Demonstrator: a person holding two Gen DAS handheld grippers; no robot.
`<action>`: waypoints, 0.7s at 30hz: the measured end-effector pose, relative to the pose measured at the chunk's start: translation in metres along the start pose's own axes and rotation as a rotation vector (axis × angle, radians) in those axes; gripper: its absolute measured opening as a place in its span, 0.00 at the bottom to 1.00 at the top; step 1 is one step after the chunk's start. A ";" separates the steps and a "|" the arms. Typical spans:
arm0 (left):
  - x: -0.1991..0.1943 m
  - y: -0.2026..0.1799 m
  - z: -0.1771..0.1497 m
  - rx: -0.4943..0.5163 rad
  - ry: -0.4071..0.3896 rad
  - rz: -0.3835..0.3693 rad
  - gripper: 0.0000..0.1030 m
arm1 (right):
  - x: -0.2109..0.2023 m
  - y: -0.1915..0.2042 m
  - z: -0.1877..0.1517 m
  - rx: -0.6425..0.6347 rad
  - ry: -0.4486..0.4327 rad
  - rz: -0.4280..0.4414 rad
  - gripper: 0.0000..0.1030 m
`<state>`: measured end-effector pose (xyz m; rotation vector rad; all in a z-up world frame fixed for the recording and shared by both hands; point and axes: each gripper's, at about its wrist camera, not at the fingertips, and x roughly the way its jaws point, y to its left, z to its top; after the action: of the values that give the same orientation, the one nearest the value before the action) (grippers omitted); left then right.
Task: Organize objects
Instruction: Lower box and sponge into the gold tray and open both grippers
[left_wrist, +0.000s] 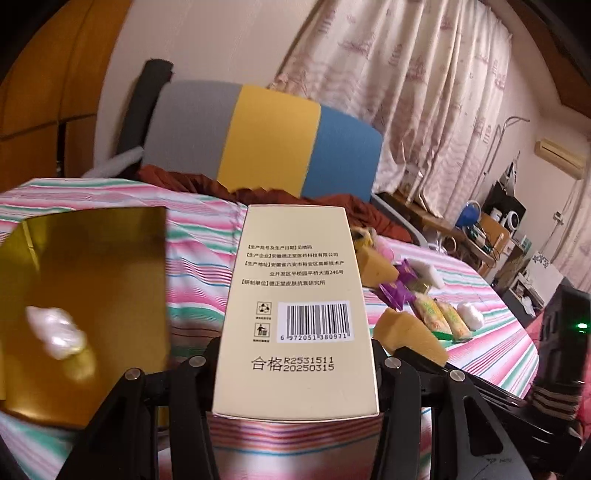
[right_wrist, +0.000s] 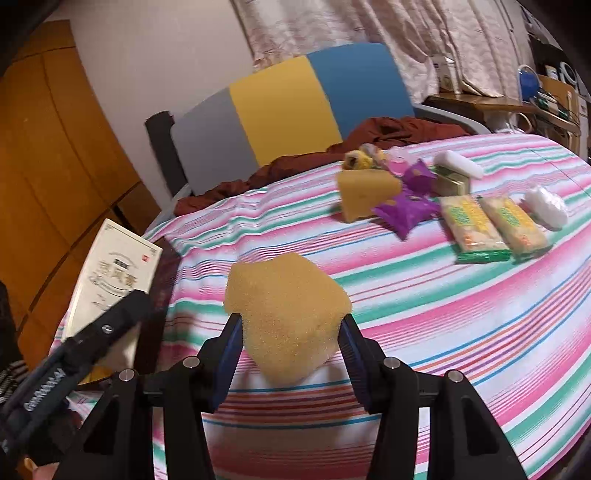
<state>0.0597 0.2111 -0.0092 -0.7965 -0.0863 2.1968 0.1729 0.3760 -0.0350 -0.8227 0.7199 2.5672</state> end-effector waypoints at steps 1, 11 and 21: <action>-0.008 0.007 0.001 -0.012 -0.008 0.010 0.49 | 0.000 0.005 0.000 -0.007 0.001 0.009 0.51; -0.057 0.089 0.005 -0.175 -0.035 0.140 0.49 | -0.001 0.086 -0.003 -0.174 0.015 0.138 0.51; -0.073 0.167 -0.009 -0.283 0.041 0.315 0.49 | 0.012 0.161 -0.018 -0.360 0.061 0.189 0.51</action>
<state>-0.0080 0.0426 -0.0297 -1.0719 -0.2724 2.4975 0.0970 0.2377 0.0020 -0.9861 0.3686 2.9032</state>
